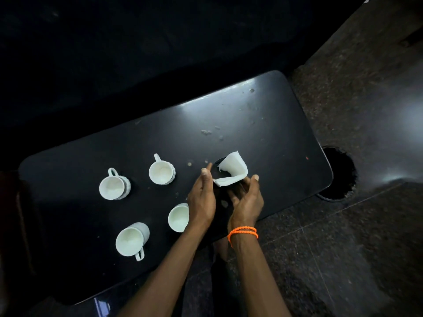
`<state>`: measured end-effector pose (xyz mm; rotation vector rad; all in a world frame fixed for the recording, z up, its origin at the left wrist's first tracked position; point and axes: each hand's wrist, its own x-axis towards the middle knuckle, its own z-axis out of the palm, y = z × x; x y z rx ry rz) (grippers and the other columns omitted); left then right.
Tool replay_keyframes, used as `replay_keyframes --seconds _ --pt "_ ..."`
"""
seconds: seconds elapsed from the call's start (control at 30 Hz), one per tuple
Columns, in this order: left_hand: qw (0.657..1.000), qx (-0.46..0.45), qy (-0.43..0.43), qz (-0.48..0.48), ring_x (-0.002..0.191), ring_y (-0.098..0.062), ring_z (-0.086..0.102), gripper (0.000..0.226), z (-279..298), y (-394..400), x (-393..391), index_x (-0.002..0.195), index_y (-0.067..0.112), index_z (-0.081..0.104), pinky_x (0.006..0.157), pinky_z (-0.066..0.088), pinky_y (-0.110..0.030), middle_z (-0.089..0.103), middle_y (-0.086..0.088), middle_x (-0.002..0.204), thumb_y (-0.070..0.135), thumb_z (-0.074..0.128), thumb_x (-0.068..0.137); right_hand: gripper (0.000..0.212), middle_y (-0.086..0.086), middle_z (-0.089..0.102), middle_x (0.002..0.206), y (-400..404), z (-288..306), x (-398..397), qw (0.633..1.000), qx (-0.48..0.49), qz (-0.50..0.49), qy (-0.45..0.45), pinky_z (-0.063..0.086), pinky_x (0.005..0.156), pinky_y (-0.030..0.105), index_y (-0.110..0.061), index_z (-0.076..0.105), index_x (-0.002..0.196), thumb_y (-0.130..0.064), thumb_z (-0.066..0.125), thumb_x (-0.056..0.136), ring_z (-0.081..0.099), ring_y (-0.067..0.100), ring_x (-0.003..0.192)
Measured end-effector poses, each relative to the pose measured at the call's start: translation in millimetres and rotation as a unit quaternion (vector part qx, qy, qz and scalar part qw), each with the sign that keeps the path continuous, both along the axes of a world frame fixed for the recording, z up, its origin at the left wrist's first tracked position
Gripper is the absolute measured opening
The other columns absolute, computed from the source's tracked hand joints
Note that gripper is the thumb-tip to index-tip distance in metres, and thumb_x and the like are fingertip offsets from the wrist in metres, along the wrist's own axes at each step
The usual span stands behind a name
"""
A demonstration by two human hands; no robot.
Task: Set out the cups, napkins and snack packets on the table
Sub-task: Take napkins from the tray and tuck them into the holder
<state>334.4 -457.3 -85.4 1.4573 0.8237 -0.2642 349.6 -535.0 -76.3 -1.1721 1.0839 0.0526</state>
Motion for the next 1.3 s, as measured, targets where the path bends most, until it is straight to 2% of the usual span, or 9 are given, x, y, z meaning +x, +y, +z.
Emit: replay_keyframes --seconds 0.13,0.3,0.67,0.77,0.9,0.97,1.07,1.2,1.3 --pt "1.0 0.005 0.001 0.004 0.132 -0.01 0.061 0.06 -2.9 7.0 -6.0 0.141 0.045 0.061 0.119 0.043 -0.045 0.066 0.014 0.143 0.073 0.028 0.1 0.041 0.01 0.081 0.101 5.3 -3.8 -7.1 1.0 -0.012 0.01 0.004 0.062 0.084 0.042 -0.011 0.078 0.1 -0.041 0.051 0.103 0.077 0.025 0.102" --pt "1.0 0.015 0.008 -0.005 0.138 -0.01 0.057 0.058 -3.2 11.2 -5.2 0.142 0.042 0.062 0.121 0.041 -0.044 0.064 0.013 0.147 0.068 0.027 0.103 0.038 0.007 0.081 0.099 5.4 -8.0 -8.9 0.999 -0.026 0.017 0.005 0.062 0.087 0.045 -0.014 0.078 0.097 -0.042 0.053 0.102 0.077 0.023 0.102" --pt "1.0 -0.023 -0.006 0.004 0.139 -0.011 0.057 0.058 -9.0 13.9 -2.4 0.142 0.037 0.062 0.119 0.043 -0.045 0.063 0.01 0.148 0.067 0.034 0.102 0.029 -0.001 0.081 0.096 10.0 -12.1 -14.5 0.999 -0.043 0.009 0.001 0.063 0.079 0.038 -0.017 0.076 0.099 -0.038 0.057 0.102 0.077 0.014 0.096" --pt "0.999 -0.007 0.002 0.032 0.137 -0.013 0.057 0.055 -12.0 15.5 -6.4 0.14 0.028 0.066 0.117 0.045 -0.047 0.066 0.011 0.143 0.061 0.041 0.103 0.026 0.009 0.075 0.104 14.6 -11.9 -22.8 0.997 -0.067 -0.019 0.017 0.063 0.083 0.045 -0.015 0.071 0.097 -0.036 0.056 0.104 0.074 0.023 0.1" --pt "0.997 -0.014 0.007 0.079 0.11 0.002 0.064 0.05 -6.3 23.8 -9.0 0.131 0.026 0.071 0.107 0.055 -0.047 0.068 0.028 0.113 0.059 0.046 0.104 0.027 0.012 0.065 0.081 20.7 -5.3 -36.8 0.991 -0.128 -0.044 0.013 0.056 0.061 0.037 -0.013 0.066 0.08 -0.028 0.061 0.102 0.064 0.02 0.07" --pt "0.994 -0.034 -0.004 0.102 0.112 0.001 0.064 0.051 0.5 30.1 -9.7 0.136 0.022 0.069 0.104 0.058 -0.045 0.068 0.021 0.122 0.055 0.046 0.104 0.029 0.01 0.063 0.074 27.5 0.5 -45.0 0.988 -0.146 -0.043 0.002 0.048 0.052 0.029 -0.013 0.064 0.075 -0.026 0.062 0.101 0.059 0.018 0.064" --pt "0.989 -0.054 -0.016 0.139 0.124 -0.014 0.065 0.049 12.7 46.0 -11.9 0.136 0.019 0.067 0.104 0.058 -0.044 0.067 0.007 0.132 0.05 0.045 0.106 0.03 0.009 0.061 0.069 47.3 11.3 -54.6 0.988 -0.153 -0.022 -0.014 0.044 0.046 0.025 -0.014 0.062 0.071 -0.023 0.063 0.1 0.055 0.015 0.059" --pt "0.972 -0.08 -0.016 0.222 0.117 -0.029 0.07 0.04 28.6 83.8 -21.8 0.124 0.015 0.067 0.101 0.059 -0.046 0.07 -0.011 0.12 0.042 0.042 0.11 0.029 0.009 0.06 0.066 91.5 26.6 -61.7 0.988 -0.146 0.035 -0.034 0.043 0.047 0.028 -0.013 0.061 0.069 -0.018 0.066 0.098 0.052 0.016 0.055" --pt "0.953 -0.108 -0.022 0.284 0.11 -0.026 0.073 0.051 37.7 123.0 -34.7 0.132 0.005 0.064 0.091 0.062 -0.036 0.072 -0.018 0.12 0.044 0.04 0.11 0.028 0.007 0.06 0.063 133.8 33.5 -65.8 0.986 -0.135 0.085 -0.056 0.043 0.047 0.026 -0.013 0.062 0.069 -0.017 0.067 0.096 0.052 0.016 0.056"
